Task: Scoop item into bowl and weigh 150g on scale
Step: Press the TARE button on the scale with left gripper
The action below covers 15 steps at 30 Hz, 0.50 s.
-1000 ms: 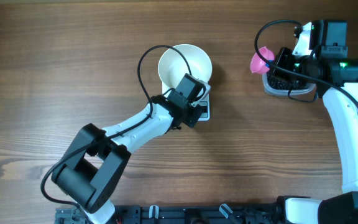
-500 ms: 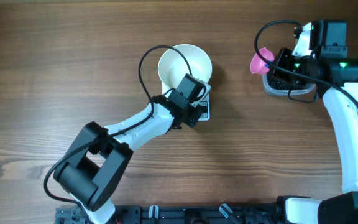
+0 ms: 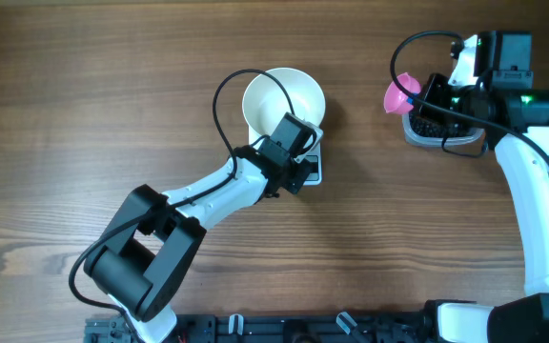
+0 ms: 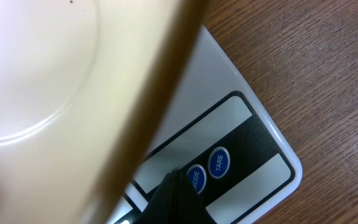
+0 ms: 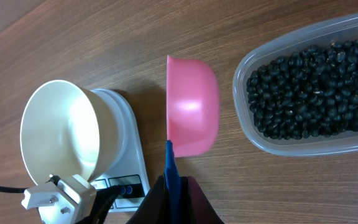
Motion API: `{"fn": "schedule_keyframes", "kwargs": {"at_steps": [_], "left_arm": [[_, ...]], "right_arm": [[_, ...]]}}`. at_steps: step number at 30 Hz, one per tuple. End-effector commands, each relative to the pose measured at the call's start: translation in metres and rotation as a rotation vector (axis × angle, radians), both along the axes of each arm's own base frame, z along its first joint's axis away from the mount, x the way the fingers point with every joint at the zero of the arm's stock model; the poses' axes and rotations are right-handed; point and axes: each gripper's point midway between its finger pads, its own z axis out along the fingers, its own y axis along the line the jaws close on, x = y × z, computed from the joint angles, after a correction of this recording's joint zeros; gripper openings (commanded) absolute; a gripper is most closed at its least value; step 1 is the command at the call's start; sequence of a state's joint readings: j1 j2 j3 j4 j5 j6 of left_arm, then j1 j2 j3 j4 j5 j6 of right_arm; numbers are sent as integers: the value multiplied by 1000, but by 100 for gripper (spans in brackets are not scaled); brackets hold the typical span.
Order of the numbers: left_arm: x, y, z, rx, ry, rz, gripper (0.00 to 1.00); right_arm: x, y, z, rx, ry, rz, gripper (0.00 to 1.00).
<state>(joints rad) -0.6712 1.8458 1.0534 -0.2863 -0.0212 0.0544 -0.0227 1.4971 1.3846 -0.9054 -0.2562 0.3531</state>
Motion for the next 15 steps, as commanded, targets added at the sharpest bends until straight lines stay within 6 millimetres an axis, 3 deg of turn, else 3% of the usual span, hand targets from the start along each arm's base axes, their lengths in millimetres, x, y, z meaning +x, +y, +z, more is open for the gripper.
{"fn": "schedule_keyframes", "kwargs": {"at_steps": [1,15], "left_arm": [[-3,8,-18,39,29,24,4],[-13,17,-24,76,80,42,4]], "right_arm": [[2,-2,9,-21,-27,3,4],[1,-2,9,-22,-25,3,4]]}}
